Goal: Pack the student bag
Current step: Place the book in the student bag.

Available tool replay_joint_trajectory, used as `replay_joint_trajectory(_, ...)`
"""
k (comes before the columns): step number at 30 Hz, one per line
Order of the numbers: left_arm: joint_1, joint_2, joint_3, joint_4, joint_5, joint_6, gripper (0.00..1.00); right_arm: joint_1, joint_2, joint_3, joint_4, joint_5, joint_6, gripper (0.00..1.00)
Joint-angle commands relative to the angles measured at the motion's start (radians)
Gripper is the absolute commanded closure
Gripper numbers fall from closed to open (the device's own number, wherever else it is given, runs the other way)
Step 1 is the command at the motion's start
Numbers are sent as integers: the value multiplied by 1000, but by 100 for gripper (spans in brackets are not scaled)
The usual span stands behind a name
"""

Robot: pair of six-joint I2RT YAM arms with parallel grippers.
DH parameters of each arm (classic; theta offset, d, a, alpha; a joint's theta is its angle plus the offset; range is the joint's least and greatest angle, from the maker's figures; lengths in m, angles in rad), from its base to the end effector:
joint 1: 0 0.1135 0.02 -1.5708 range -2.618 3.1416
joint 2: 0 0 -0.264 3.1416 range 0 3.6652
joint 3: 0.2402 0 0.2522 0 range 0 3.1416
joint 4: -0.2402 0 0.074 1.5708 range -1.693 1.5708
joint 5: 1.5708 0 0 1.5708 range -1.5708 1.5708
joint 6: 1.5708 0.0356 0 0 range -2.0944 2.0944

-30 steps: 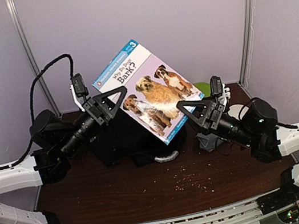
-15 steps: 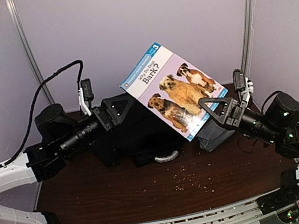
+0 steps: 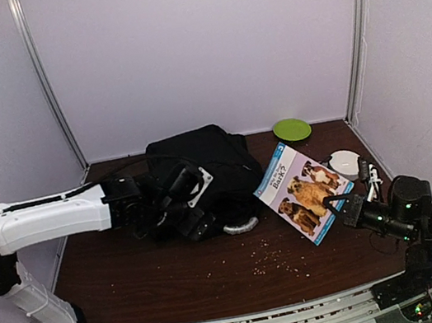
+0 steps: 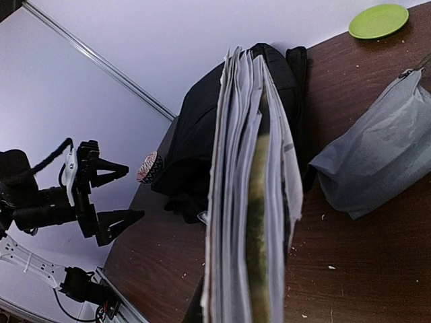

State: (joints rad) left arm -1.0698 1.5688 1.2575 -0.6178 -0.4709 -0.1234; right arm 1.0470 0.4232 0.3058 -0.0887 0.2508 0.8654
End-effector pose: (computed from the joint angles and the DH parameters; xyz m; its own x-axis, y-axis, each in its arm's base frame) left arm 0.1747 -0.2855 0.2749 -0.4620 0.6153 -0.6387 0.5989 0.7476 0.2870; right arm 0.0756 0.1132 0.2306 -0.6125 0.4142 -0.6733 -0.3871 0.5854 0.7123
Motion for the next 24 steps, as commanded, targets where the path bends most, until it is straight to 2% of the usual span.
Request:
replay_joint_trajectory(1, 9, 147, 118, -55, -153, 162, 2, -4, -24, 21, 16, 29, 18, 100)
replay_joint_trajectory(12, 52, 449, 322, 3, -329, 230, 2, -3, -12, 27, 54, -24, 13, 100)
replay_joint_trajectory(16, 88, 481, 363, 16, -350, 204, 3, -3, -31, 55, 21, -25, -2, 100)
replay_joint_trajectory(21, 113, 536, 419, 9, -330, 212, 16, -4, -55, 75, -4, -31, -3, 100)
replay_joint_trajectory(24, 113, 543, 434, 7, -318, 210, 34, -3, -72, 109, -40, -29, -20, 100)
